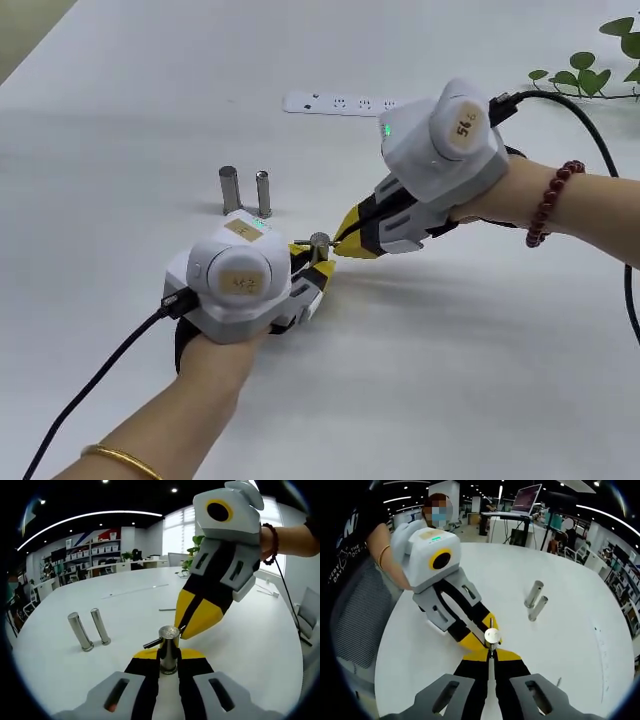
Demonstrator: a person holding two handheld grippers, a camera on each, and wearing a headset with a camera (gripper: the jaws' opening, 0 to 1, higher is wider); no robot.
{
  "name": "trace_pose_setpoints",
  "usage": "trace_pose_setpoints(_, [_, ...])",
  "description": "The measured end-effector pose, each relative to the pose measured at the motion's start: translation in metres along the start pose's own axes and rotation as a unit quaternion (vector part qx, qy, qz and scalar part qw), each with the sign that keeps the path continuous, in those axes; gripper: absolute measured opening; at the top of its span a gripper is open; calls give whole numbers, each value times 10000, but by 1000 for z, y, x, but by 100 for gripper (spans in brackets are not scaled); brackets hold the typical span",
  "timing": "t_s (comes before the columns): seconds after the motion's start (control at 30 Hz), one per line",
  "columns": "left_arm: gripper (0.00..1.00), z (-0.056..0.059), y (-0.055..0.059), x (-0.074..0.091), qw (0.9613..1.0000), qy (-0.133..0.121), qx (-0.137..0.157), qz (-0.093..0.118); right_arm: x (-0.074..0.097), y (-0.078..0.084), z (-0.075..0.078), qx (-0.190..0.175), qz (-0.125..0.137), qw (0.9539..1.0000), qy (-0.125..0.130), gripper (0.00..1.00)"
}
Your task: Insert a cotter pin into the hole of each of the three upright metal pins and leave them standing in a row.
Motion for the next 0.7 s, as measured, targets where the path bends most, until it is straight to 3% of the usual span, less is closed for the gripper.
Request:
trace_pose_setpoints(0.23, [10, 0, 0, 0, 10000, 1, 17, -10, 0, 0, 0, -63, 80, 9999, 57, 6])
trace_pose_setpoints(0.7, [10, 0, 0, 0, 9999, 34, 92, -24, 7, 6, -4, -192, 87, 9996, 177, 0])
Point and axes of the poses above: the centre of the closed fingertips' face, and the gripper's own axes: x roughly backward along the fingers, z roughly to its right, y roughly out of its underside, the point moved 4 cm from there along x, roughly backward along the fingers, and after that the axes turned 9 degrees about -z, right-handed, at the moved point
